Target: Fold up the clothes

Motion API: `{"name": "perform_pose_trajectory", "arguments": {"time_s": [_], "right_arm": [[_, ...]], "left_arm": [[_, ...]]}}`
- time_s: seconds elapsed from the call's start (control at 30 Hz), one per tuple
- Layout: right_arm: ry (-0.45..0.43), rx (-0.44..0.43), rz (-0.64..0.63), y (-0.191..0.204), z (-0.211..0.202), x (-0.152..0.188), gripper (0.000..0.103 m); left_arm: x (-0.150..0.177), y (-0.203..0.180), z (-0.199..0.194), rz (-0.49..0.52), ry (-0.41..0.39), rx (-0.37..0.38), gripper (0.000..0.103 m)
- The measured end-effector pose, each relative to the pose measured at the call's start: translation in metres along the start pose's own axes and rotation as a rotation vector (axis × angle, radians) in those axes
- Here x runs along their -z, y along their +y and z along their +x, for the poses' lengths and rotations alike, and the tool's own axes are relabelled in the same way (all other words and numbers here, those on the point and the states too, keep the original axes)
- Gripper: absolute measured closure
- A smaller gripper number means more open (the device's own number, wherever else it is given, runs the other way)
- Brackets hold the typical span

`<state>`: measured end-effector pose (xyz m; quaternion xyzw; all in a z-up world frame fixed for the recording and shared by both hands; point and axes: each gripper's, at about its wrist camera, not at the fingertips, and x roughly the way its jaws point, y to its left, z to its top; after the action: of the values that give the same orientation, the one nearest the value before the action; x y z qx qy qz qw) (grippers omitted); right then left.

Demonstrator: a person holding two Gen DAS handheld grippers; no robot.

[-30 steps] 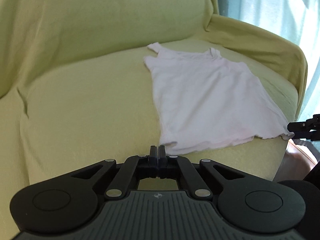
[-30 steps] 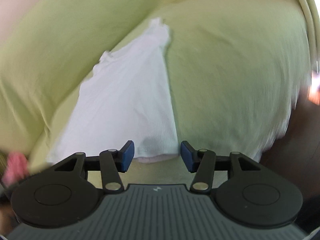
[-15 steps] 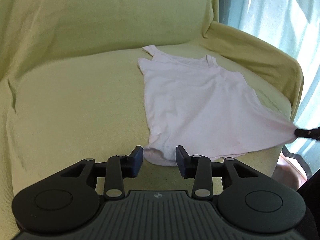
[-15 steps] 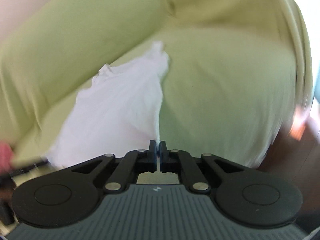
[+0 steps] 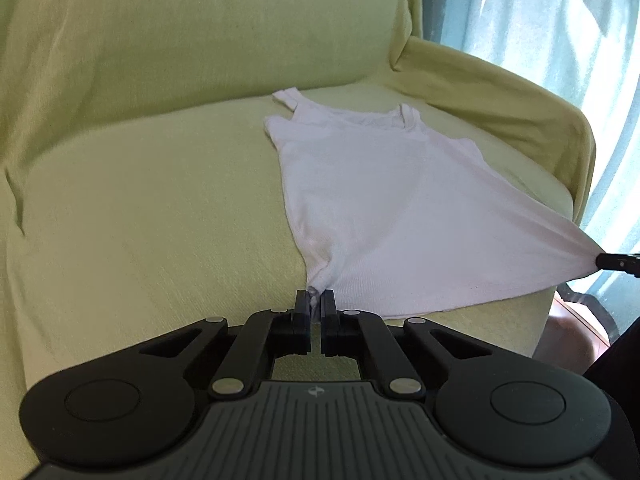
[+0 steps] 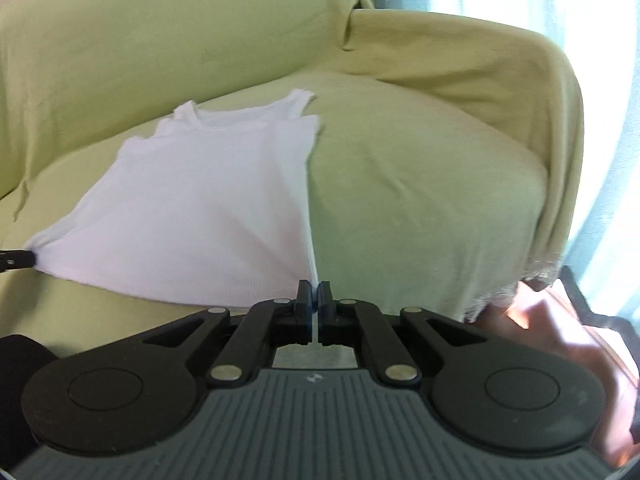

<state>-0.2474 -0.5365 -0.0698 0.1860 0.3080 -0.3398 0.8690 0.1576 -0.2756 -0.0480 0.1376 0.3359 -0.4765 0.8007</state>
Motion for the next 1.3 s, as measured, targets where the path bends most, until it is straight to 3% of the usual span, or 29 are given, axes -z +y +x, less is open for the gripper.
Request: {"name": "perform_pose_trajectory", "arguments": {"time_s": [0.1, 0.23, 0.4, 0.43, 0.53, 0.77, 0.97, 1.1, 1.13, 1.2, 1.23, 1.3], "right_arm": [[0.052, -0.125, 0.082, -0.005, 0.007, 0.0, 0.101], [0.135, -0.15, 0.109, 0.0, 0.022, 0.009, 0.097], [0.067, -0.164, 0.146, -0.007, 0.016, -0.001, 0.09], [0.046, -0.172, 0.154, -0.01, 0.015, -0.006, 0.084], [-0.006, -0.182, 0.151, -0.019, 0.023, -0.025, 0.078], [-0.062, -0.252, 0.142, -0.042, 0.098, -0.082, 0.078], [-0.071, -0.297, 0.162, -0.047, 0.179, -0.133, 0.078], [-0.041, -0.325, 0.167, -0.047, 0.219, -0.152, 0.078], [-0.023, -0.35, 0.182, -0.049, 0.225, -0.153, 0.081], [0.011, -0.364, 0.2, -0.052, 0.229, -0.156, 0.1], [0.02, -0.358, 0.208, -0.054, 0.229, -0.159, 0.1], [-0.021, -0.264, 0.153, -0.052, 0.215, -0.17, 0.1]], "left_arm": [[0.002, 0.001, -0.006, 0.006, 0.004, -0.005, 0.102], [0.004, 0.009, -0.007, -0.019, 0.03, -0.019, 0.103], [0.002, 0.019, -0.012, -0.015, 0.052, -0.053, 0.099], [0.0, 0.021, -0.014, -0.009, 0.046, -0.067, 0.099], [-0.013, 0.017, -0.018, 0.025, 0.003, -0.087, 0.099], [-0.053, -0.052, 0.014, 0.136, -0.071, 0.096, 0.084], [-0.067, -0.139, 0.068, 0.271, -0.026, 0.273, 0.078], [-0.066, -0.185, 0.091, 0.378, 0.0, 0.313, 0.066], [-0.065, -0.195, 0.095, 0.409, 0.001, 0.312, 0.06], [-0.066, -0.206, 0.1, 0.414, 0.024, 0.356, 0.056], [-0.065, -0.211, 0.102, 0.425, 0.03, 0.367, 0.056], [-0.062, -0.218, 0.107, 0.451, 0.052, 0.371, 0.054]]}}
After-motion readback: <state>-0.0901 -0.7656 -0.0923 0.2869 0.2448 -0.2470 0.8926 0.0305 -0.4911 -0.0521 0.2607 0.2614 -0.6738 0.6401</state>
